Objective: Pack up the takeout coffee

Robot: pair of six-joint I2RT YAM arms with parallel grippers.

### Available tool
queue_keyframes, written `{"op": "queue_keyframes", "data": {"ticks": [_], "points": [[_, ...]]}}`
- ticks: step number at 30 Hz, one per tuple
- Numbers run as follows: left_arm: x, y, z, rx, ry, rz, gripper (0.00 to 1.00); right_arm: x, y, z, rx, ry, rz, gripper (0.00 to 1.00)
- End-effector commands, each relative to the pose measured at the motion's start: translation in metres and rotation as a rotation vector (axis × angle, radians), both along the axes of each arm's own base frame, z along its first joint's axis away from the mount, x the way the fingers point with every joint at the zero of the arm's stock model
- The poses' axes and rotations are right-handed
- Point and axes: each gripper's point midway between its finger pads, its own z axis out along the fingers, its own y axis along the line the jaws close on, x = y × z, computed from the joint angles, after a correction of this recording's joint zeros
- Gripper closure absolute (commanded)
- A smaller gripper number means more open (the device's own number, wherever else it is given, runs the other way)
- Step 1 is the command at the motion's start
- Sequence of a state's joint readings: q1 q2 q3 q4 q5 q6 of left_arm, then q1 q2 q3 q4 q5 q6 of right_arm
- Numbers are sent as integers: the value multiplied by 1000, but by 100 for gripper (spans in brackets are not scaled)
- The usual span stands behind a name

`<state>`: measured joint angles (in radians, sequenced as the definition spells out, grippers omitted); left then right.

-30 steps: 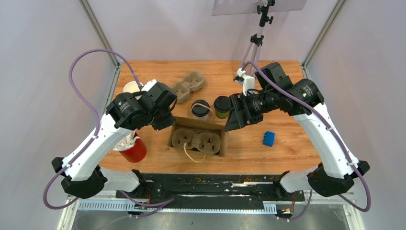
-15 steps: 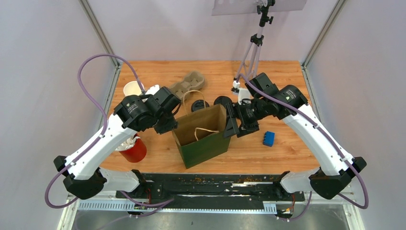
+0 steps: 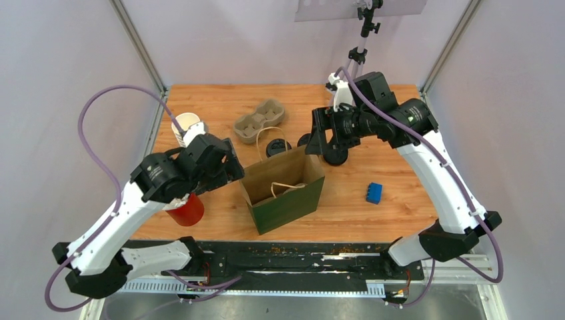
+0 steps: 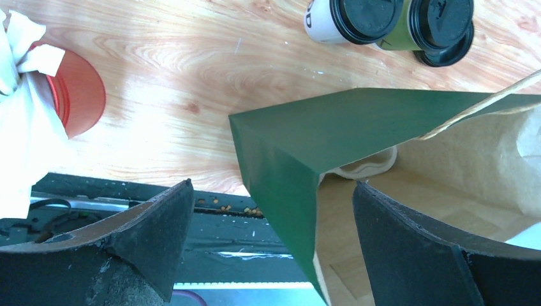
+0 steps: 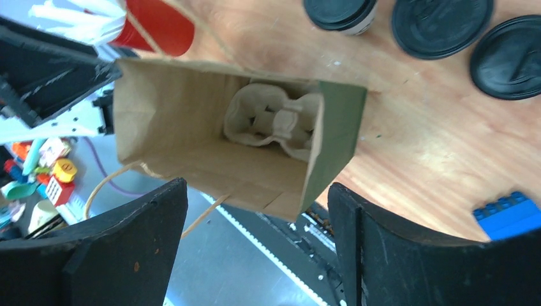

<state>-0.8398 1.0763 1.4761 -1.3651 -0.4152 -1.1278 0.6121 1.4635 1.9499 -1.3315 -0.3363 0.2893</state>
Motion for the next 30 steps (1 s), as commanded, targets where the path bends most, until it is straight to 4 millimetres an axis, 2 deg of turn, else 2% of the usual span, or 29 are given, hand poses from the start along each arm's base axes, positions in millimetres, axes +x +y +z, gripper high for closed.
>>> {"op": "queue_keyframes", "data": {"ticks": [1, 4, 7, 10, 13, 16, 19, 22, 26, 30], "points": [[-1, 4, 16, -151, -152, -12, 0, 34, -13, 13, -8, -155, -69, 19], [-2, 10, 34, -279, -305, -11, 0, 45, -18, 8, -30, -171, -83, 18], [-7, 14, 33, -294, -320, -20, 0, 58, -25, -1, -60, -174, -108, 18], [-11, -2, 26, -215, -249, -149, 0, 75, -35, -12, -91, -178, -137, 17], [-7, -22, 31, -149, -215, -282, 1, 96, -43, -22, -109, -201, -147, 17], [-4, -42, 33, -129, -173, -376, 12, 122, -50, -31, -138, -237, -173, 17], [-6, -53, 20, -137, -103, -392, 25, 147, -54, -41, -174, -278, -204, 14], [-11, -43, 7, -102, -43, -351, 31, 164, -52, -51, -189, -319, -186, 12], [-16, -26, 5, -59, -27, -305, 28, 184, -54, -65, -226, -353, -173, 12], [-25, -23, 6, -46, 14, -329, 23, 192, -49, -77, -221, -328, -164, 12]]}}
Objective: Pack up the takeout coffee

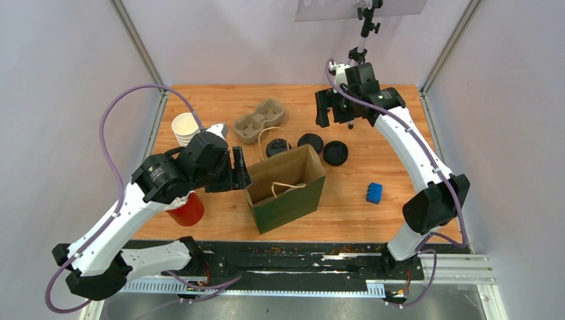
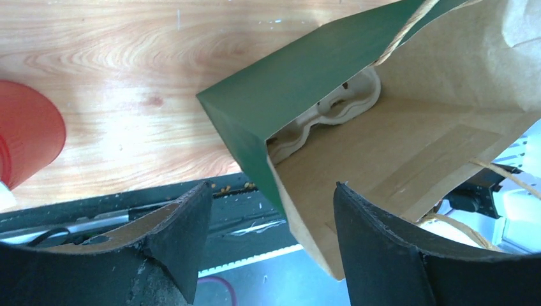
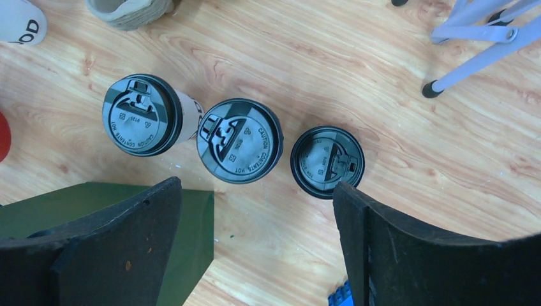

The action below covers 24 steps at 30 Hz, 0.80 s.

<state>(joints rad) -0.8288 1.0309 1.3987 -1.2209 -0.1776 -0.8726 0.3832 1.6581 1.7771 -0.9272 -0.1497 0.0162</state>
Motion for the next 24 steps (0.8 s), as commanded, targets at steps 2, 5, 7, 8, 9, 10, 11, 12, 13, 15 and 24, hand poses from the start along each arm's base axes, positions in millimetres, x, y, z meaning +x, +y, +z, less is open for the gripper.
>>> {"op": "queue_keyframes", "data": {"ticks": [2, 5, 7, 8, 9, 10, 11, 12, 13, 15, 24], "points": [[-13, 7, 7, 18, 44, -22, 24, 22, 6, 3, 12, -76, 18, 12], [-15, 2, -4, 20, 75, -42, 26, 22, 10, -2, 27, -76, 33, 13], [-14, -3, -8, 14, 77, -57, 30, 23, 14, -7, 33, -79, 64, 14], [-13, -5, -10, 19, 83, -65, 35, 23, 16, -9, 36, -77, 81, 14], [-13, -6, -14, 27, 93, -70, 42, 25, 19, -12, 38, -75, 93, 15], [-12, -6, -15, 34, 97, -75, 52, 26, 20, -16, 37, -71, 101, 14], [-11, -4, -14, 49, 94, -78, 62, 28, 23, -18, 37, -76, 117, 14], [-9, 0, -12, 68, 87, -72, 70, 30, 25, -24, 35, -71, 132, 14], [-7, 5, -10, 97, 81, -65, 76, 31, 26, -27, 27, -71, 146, 12], [-4, 15, -5, 147, 67, -62, 83, 36, 27, -33, 11, -75, 159, 4], [-10, 43, -3, 229, 96, -72, 94, 39, 38, -68, -107, -63, 258, 2]]}}
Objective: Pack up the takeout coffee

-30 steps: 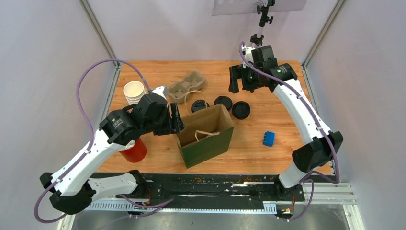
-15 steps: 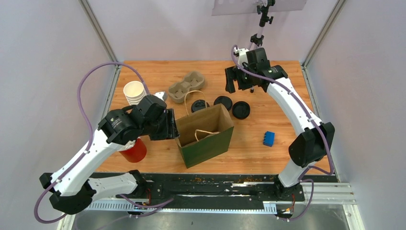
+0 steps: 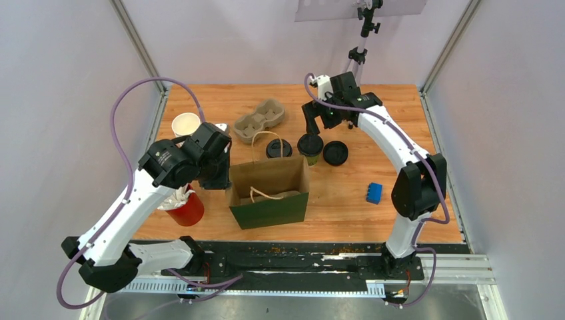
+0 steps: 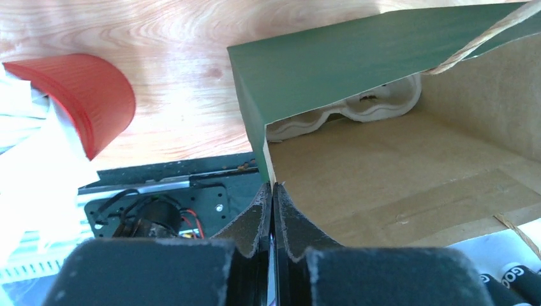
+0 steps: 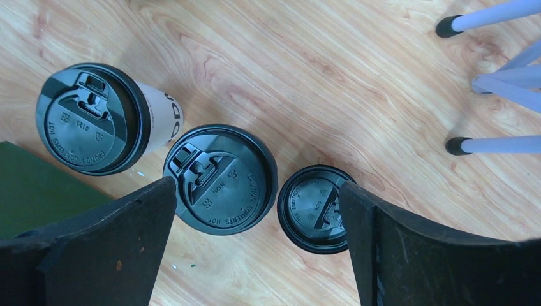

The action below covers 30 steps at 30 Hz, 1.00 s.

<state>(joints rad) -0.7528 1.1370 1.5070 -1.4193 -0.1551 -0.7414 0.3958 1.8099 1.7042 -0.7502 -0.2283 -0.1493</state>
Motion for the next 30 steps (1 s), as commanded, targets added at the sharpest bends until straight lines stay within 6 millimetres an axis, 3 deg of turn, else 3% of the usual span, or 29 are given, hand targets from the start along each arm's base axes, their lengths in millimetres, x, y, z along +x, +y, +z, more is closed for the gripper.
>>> {"op": "queue_keyframes", "data": {"ticks": [1, 8, 18, 30], "points": [[-7, 17, 9, 43, -15, -32, 93, 3, 12, -5, -50, -53, 86, 1], [-8, 26, 5, 96, 16, -42, 89, -4, 29, -28, -142, -40, 158, 0], [-3, 29, 11, 110, 8, -39, 58, -12, 34, -43, -187, -8, 191, 0], [0, 27, 12, 101, -3, -35, 50, -17, 29, -50, -209, 25, 182, 11]]}}
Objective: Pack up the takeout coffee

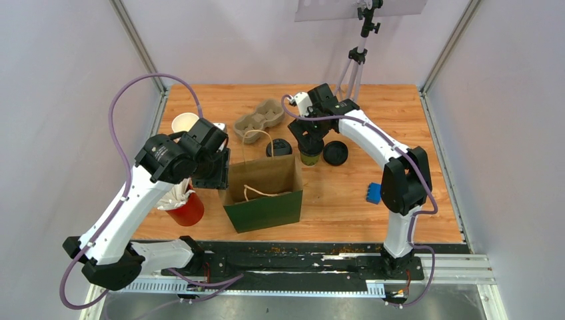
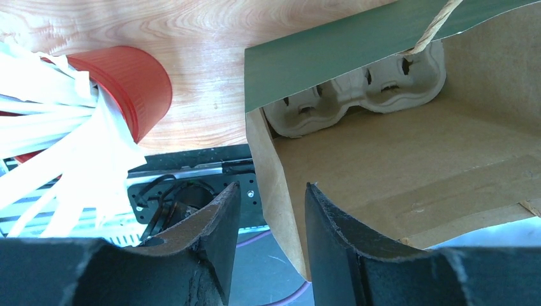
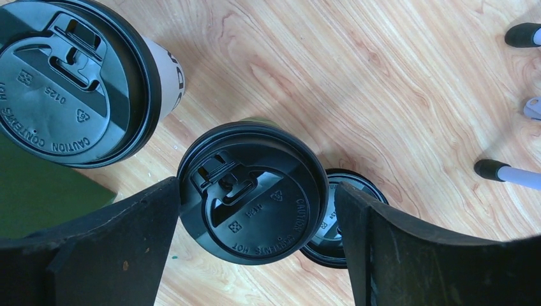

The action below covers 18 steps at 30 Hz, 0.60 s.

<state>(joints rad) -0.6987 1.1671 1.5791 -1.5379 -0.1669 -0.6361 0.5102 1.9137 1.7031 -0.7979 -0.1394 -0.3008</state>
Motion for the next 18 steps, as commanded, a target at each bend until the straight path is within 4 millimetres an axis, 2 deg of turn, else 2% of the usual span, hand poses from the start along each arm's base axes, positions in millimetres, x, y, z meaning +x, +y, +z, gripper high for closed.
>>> {"op": "queue_keyframes", "data": {"ticks": [1, 13, 18], "points": [[4, 1, 8, -8, -35, -4, 50, 0, 2, 4, -4, -8, 9, 11], [1, 0, 8, -31, -35, 8, 48, -7, -1, -3, -11, 30, -8, 10], [1, 1, 5, -30, -32, 12, 47, -6, 0, 9, 1, 15, -14, 8]]}}
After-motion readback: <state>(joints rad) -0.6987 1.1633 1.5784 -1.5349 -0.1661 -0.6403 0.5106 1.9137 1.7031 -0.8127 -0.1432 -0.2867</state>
